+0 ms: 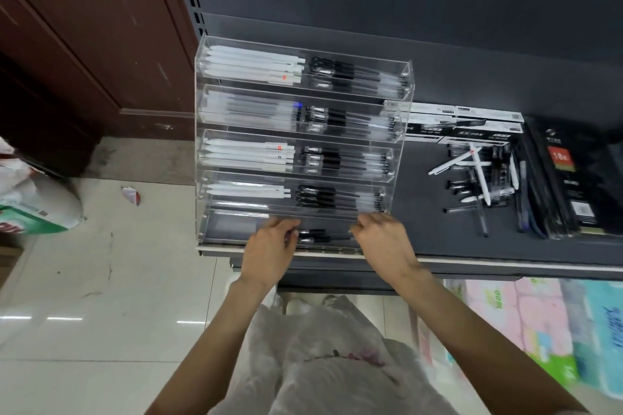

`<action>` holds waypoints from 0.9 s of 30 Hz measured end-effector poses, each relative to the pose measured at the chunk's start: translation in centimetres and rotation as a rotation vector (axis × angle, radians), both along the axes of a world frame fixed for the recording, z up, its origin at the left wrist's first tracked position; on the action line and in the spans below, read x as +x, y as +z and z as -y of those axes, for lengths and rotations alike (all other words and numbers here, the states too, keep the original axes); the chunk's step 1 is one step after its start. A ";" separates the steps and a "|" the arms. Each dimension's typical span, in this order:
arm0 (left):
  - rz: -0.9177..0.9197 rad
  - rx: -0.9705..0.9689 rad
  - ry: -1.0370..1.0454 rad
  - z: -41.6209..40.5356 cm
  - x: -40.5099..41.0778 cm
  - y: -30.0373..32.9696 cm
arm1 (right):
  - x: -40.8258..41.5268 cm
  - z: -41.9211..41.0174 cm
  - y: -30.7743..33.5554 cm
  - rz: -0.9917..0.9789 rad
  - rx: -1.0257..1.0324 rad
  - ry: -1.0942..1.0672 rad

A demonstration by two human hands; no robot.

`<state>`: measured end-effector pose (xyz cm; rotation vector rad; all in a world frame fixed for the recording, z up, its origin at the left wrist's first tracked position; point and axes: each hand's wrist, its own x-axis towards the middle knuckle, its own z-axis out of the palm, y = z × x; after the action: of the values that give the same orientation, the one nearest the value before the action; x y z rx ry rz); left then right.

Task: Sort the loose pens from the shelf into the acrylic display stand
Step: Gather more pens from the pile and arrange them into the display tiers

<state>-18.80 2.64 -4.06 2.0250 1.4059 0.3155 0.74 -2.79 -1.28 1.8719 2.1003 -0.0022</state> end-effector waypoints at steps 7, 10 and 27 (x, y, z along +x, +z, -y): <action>-0.035 -0.023 -0.047 0.5 0.8 0.0 | -0.2 0.5 -0.4 0.050 -0.007 0.026; -0.035 -0.013 -0.064 0.4 0.6 0.0 | -0.1 0.5 -0.6 0.024 -0.015 0.019; -0.147 0.135 -0.170 0.1 0.0 0.7 | -0.2 1.9 -1.0 -0.317 0.180 -0.171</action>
<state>-18.79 2.55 -3.40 2.3016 1.3177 0.1956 0.49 -4.71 -2.24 2.2838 2.1936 -0.1650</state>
